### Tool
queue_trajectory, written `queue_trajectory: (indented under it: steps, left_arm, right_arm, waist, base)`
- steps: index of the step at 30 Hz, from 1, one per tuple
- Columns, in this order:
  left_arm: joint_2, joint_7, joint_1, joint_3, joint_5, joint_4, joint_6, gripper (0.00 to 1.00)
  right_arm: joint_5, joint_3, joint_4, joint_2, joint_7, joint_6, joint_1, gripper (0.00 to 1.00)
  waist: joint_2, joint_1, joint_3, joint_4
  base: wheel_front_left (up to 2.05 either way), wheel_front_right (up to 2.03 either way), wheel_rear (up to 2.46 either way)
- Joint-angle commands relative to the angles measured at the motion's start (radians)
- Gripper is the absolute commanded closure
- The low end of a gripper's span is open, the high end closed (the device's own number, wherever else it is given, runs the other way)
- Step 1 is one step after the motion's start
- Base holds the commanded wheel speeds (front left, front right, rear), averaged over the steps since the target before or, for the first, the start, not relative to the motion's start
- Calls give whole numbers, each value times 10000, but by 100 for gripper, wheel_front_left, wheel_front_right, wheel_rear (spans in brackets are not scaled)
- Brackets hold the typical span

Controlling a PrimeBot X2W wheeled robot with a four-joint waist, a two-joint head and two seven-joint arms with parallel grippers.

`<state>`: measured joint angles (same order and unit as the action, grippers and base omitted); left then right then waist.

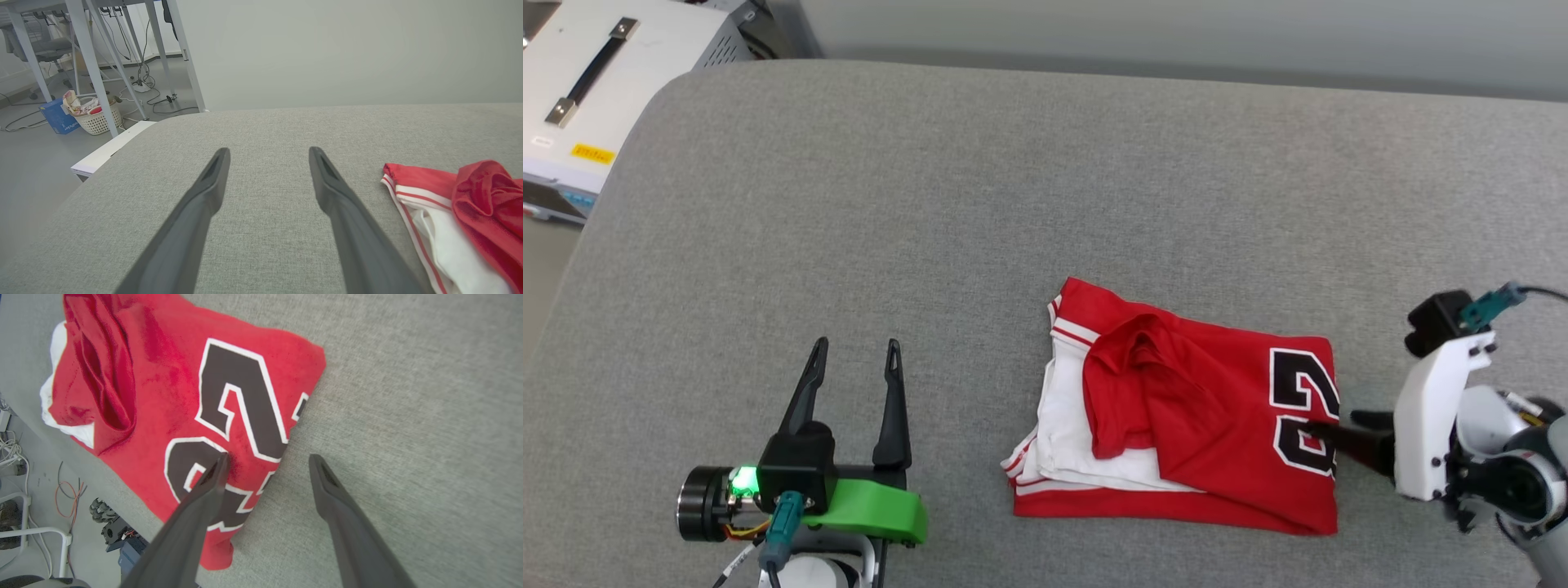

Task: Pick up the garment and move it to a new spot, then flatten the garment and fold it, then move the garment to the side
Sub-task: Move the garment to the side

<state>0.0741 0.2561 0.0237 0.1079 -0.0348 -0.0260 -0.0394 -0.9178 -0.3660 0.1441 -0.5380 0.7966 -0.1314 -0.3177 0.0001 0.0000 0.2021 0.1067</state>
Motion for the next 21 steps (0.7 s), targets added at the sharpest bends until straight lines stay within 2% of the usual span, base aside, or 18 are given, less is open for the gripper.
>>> queue_trajectory:
  steps: [1,8,9,10,11,12,13,21]
  left_arm:
    - [-44,57,227,19,-2,-19,-17,0]
    - [-85,57,468,64,-28,-102,-3,0]
    - [-94,57,565,52,-25,-148,13,0]
    - [-95,57,583,38,-24,-159,15,0]
    - [-95,57,599,16,-22,-172,15,0]
    - [-95,57,604,-4,-22,-184,14,0]
    - [-96,57,606,-21,-20,-201,16,0]
    - [-108,57,310,-212,-63,-320,-43,0]
  right_arm:
    - [-166,-60,151,164,-85,7,176,0]
    - [-412,-413,1092,917,-571,7,131,0]
    - [-345,-911,1397,971,-693,7,98,0]
    - [-358,-990,1452,965,-774,7,87,0]
    - [-363,-1091,1473,938,-900,7,53,30]
    - [-291,-1136,1463,885,-1135,7,-7,77]
    - [-179,-1233,1469,805,-1387,7,-74,100]
    - [208,-1809,786,340,-3062,7,-757,100]
  waist:
    - [-1,0,241,176]
    - [-1,0,569,318]
    - [-1,0,625,383]
    - [-1,0,629,390]
    - [-1,0,625,394]
    - [-1,0,617,391]
    - [-1,0,597,392]
    - [-1,0,78,95]
  base:
    - [0,0,0]
    - [0,0,0]
    - [0,0,0]
    - [0,0,0]
    - [0,0,0]
    - [0,0,0]
    - [0,0,0]
    - [0,0,0]
